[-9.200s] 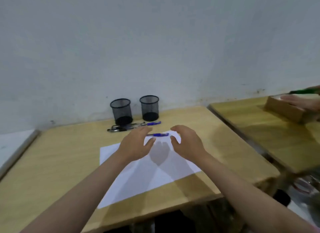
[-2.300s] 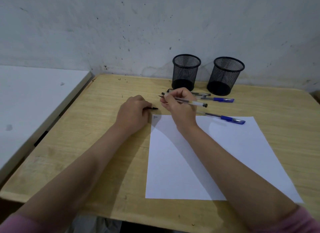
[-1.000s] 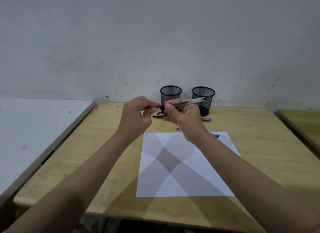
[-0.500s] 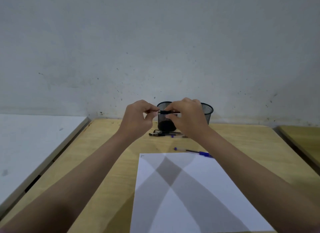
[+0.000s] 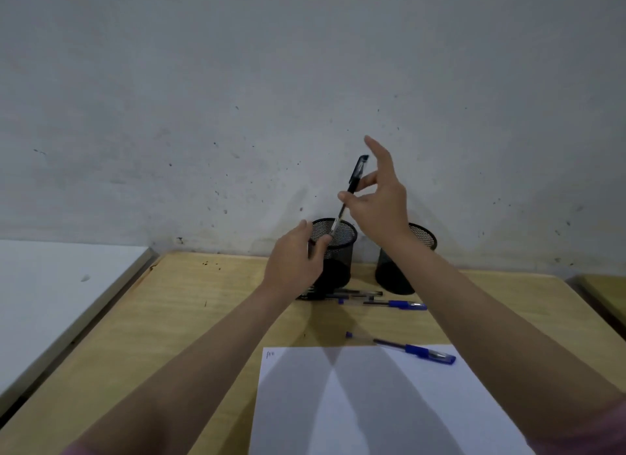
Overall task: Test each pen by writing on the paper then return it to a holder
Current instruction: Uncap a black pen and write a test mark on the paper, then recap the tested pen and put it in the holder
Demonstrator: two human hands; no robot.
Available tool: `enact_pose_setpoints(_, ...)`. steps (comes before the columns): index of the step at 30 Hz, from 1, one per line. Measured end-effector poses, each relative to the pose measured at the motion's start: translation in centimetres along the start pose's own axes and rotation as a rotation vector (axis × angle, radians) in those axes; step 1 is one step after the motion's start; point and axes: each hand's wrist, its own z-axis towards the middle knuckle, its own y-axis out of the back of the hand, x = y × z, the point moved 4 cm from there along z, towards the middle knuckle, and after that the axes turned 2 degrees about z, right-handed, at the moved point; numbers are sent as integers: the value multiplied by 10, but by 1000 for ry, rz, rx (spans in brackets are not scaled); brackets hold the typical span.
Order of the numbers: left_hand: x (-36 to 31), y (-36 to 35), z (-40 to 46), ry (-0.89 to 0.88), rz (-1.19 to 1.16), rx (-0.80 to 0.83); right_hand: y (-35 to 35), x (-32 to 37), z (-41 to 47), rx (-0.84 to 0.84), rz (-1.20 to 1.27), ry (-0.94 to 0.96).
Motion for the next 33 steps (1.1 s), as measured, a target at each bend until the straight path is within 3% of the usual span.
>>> enact_pose_setpoints(9, 17, -13, 0, -7, 11, 3, -20, -42, -17, 118, -183, -115)
enact_pose_setpoints(18, 19, -3, -18, 14, 43, 132, -6, -22, -37, 65, -303, 74)
enact_pose_setpoints(22, 42, 19, -60, 130, 78, 179, -11, -16, -68, 179, -356, 122)
enact_pose_setpoints(27, 60, 47, -113, 200, 217, 294, -32, -23, -113, 393, -411, 4)
enact_pose_setpoints(31, 77, 51, -145, 201, 385, 534, -49, -29, -131, 499, -569, -24)
enact_pose_setpoints(33, 82, 49, -153, 158, 445, 574, -57, -31, -134, 520, -611, -27)
